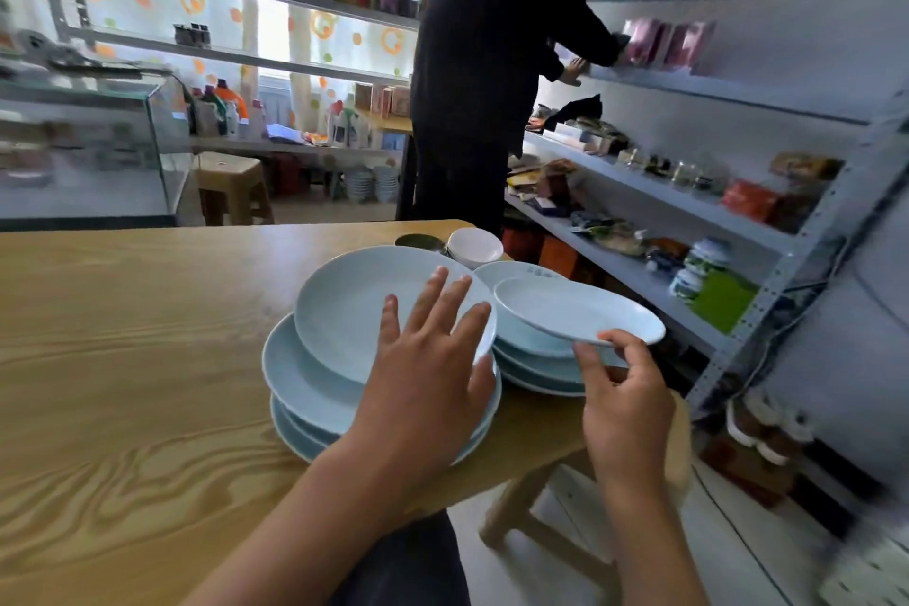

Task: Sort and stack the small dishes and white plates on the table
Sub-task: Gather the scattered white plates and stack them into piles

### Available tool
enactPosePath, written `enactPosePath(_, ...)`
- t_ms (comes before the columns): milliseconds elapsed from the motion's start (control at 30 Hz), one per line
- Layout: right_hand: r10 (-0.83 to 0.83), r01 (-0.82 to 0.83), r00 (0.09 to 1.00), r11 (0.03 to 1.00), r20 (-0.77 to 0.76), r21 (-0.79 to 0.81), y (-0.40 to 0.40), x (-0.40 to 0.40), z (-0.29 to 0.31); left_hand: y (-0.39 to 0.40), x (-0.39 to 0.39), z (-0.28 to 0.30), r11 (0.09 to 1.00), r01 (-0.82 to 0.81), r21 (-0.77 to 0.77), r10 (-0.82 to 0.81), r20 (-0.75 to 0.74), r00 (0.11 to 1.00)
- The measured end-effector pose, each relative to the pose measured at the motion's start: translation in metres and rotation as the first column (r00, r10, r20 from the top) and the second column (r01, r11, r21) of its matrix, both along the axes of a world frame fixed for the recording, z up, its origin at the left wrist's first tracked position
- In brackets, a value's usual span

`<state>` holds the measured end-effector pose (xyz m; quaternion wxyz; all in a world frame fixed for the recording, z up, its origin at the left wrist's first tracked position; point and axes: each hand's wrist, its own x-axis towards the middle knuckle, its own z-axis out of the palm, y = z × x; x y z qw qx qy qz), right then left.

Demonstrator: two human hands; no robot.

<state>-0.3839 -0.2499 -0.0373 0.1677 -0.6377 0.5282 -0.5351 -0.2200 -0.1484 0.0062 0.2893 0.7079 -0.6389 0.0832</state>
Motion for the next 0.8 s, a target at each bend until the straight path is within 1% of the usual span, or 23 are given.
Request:
enactPosePath(267, -0.035, 0.04, 0.993, 0.998, -0.117, 0.044, 0.0, -0.001, -0.014, -0.001, 0.004, 0.0, 1.0, -0.003, 0.01, 0.004, -0.034, 0.999)
enactPosePath(467, -0.062, 0.098, 0.97, 0.984, -0.234, 0.146, 0.008, 0.006, -0.015, 0.005, 0.015, 0.001, 0.999, 0.0, -0.044, -0.002, -0.05, 0.999)
enactPosePath(567, -0.096, 0.168, 0.944, 0.963, -0.314, 0.211, 0.016, 0.009, -0.005, 0.009, 0.021, 0.001, 0.998, 0.001, -0.068, -0.006, -0.061, 0.998)
enactPosePath(700, -0.13, 0.212, 0.912, 0.962, -0.39, 0.174, 0.035, 0.014, 0.009, 0.015, 0.026, 0.002, 0.996, -0.01, -0.088, 0.005, -0.054, 0.999)
enactPosePath(800, -0.132, 0.165, 0.892, 0.986, -0.433, 0.04, 0.053, 0.03, 0.022, 0.024, 0.032, 0.003, 0.994, -0.032, -0.106, 0.028, -0.039, 0.999)
